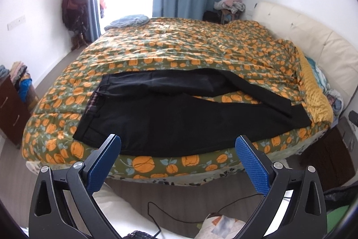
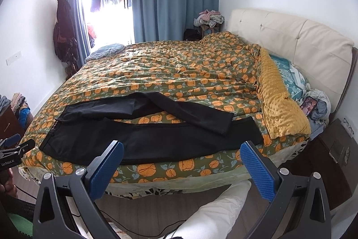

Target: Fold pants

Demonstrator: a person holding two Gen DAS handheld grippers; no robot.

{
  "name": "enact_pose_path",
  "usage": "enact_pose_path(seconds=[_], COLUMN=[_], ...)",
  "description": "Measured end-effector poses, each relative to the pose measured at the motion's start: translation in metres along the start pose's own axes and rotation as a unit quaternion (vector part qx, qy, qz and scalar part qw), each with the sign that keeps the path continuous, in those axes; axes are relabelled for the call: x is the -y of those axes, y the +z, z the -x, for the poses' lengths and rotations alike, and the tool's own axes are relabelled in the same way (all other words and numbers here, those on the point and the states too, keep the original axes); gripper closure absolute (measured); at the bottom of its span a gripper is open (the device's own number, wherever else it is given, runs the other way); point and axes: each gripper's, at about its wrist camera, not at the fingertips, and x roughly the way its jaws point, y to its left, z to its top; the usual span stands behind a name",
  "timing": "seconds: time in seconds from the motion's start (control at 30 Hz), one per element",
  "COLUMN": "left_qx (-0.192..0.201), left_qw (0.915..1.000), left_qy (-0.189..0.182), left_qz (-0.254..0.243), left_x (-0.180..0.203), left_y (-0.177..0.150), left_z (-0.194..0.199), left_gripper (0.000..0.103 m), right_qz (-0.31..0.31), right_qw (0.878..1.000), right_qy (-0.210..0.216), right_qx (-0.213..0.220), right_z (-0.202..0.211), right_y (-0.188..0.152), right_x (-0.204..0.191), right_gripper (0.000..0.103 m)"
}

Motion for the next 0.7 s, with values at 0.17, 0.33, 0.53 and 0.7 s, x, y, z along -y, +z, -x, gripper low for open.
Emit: enact_pose_path(seconds=[0.17, 0.33, 0.53, 0.7], left_qx=[-0.019, -0.028, -0.059, -0.069], left_qw=[0.9994, 0.9994, 0.9983, 0.9975], left_qy=[-0.022, -0.016, -0.006, 0.007], left_qz=[0.021, 0.011, -0.001, -0.012], left_x=[-0.008, -0.009, -0.001, 0.005], left_y=[0.002, -0.001, -0.005, -0.004], left_z=[0.003, 0.011, -0.003, -0.01], left_gripper=[0.001, 0.001, 0.001, 0.001], right_qz=[-0.006, -0.008, -0.016, -0.003], right_qw=[1.0, 0.999, 0.998, 0.997], right_qy=[0.012, 0.043, 0.056, 0.068], right_qx=[-0.006, -0.013, -0.023, -0.025], right_z=[-0.002, -0.004, -0.012, -0.017], right_y=[0.003, 0.005, 0.005, 0.006], right_x=[0.003, 0.002, 0.001, -0.008], right_gripper=[0.0, 0.0, 0.0, 0.0])
